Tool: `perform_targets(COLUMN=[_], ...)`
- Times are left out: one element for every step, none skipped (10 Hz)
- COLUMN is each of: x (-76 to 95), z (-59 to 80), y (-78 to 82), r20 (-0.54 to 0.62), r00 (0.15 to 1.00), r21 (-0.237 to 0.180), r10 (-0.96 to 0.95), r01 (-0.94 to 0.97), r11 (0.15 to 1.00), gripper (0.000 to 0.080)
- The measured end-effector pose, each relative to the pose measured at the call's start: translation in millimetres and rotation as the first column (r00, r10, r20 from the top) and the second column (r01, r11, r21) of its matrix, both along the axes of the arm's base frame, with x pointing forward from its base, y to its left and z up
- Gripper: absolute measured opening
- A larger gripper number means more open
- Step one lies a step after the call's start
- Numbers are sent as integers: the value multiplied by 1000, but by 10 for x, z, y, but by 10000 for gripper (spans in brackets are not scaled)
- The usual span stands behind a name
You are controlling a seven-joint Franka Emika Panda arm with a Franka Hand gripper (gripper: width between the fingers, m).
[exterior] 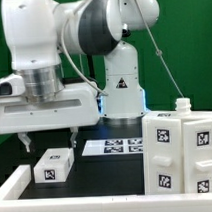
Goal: Assemble cabinet
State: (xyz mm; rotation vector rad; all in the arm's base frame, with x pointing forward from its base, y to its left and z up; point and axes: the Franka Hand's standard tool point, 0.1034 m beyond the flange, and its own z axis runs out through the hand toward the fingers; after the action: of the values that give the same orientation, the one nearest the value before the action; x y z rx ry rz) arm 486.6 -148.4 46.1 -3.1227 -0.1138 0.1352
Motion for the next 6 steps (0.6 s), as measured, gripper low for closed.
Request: perform_targets(x=[-27,-64,-85,-82,-87,-101], z=[-76,-151,-193,-196,-207,-234], y=[-27,-38,-22,-7,0,8], r20=[16,11,3,3,0,-5], r00=[1000,999,999,999,999,999], r21=[-15,-19,-19,-19,-18,-17], r10=[21,30,33,35,36,38], r01=[-20,-30,-33,-35,-36,-38], r11=[1000,999,999,999,999,999], gripper=[649,649,649,649,649,649])
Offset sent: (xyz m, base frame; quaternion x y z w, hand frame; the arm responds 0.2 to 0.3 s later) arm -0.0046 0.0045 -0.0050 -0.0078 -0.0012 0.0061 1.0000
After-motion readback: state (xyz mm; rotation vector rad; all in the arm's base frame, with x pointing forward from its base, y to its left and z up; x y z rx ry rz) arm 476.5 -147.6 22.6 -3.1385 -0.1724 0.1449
